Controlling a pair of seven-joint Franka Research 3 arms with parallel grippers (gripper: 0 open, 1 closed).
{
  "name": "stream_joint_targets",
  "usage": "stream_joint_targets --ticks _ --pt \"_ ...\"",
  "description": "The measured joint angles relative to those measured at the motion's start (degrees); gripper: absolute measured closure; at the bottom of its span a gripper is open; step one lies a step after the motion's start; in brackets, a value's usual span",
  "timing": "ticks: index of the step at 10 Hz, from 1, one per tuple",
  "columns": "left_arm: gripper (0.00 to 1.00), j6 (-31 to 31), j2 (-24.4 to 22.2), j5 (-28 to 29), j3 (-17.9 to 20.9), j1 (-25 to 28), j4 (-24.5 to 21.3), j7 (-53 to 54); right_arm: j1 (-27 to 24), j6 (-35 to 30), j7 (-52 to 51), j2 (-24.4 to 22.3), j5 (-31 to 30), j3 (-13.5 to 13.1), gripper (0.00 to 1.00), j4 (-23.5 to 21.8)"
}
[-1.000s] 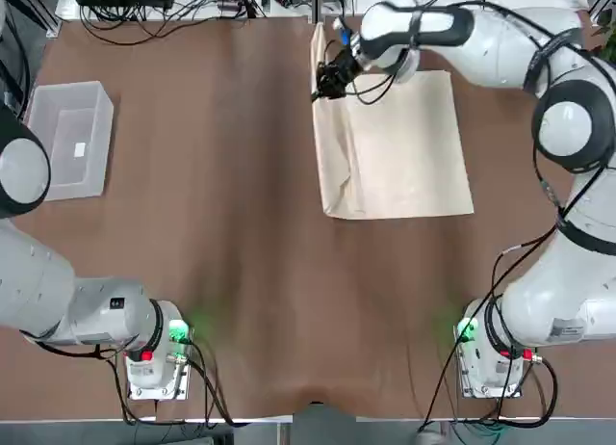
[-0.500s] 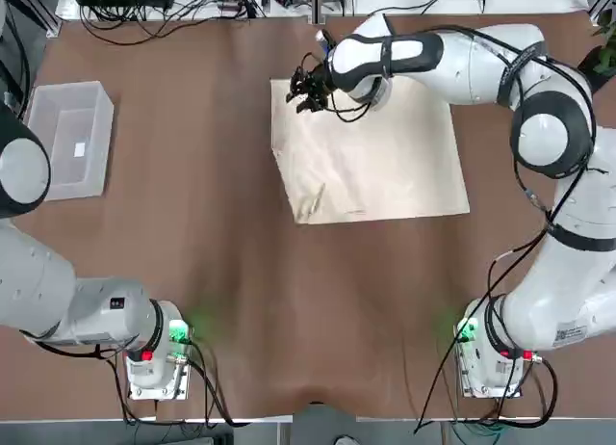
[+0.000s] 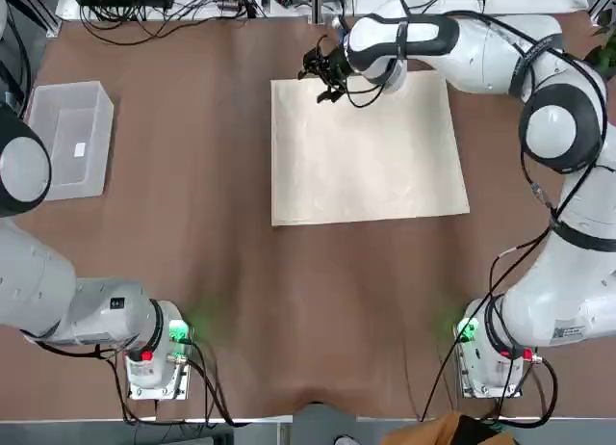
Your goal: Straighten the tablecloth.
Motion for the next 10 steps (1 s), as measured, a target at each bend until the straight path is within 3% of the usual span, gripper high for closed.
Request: stream_joint_targets --ticks 3,5,8,9,10 --pt "0.0 0.0 0.04 0.0 0.03 0.01 0.02 0.0 -9.82 -14.51 -6.9 -6.22 -1.07 -0.45 0.0 -0.21" --pt "0.0 0.0 0.05 0.0 0.03 0.02 0.05 0.0 -16.94 -22.95 -8.82 -10.58 -10.16 -0.47 0.0 -0.08" --pt "0.0 0.0 0.08 0.0 0.03 0.02 0.07 0.0 -23.48 -37.08 -8.97 -17.08 -24.97 -0.51 0.0 1.95" --pt "0.0 0.0 0.08 0.0 0.03 0.01 0.07 0.0 -24.6 -40.18 -8.96 -19.75 -27.69 -1.28 0.0 2.41" --pt "0.0 0.0 0.08 0.0 0.03 0.02 0.08 0.0 -24.54 -42.77 -9.27 -22.63 -29.36 -3.69 0.0 2.47"
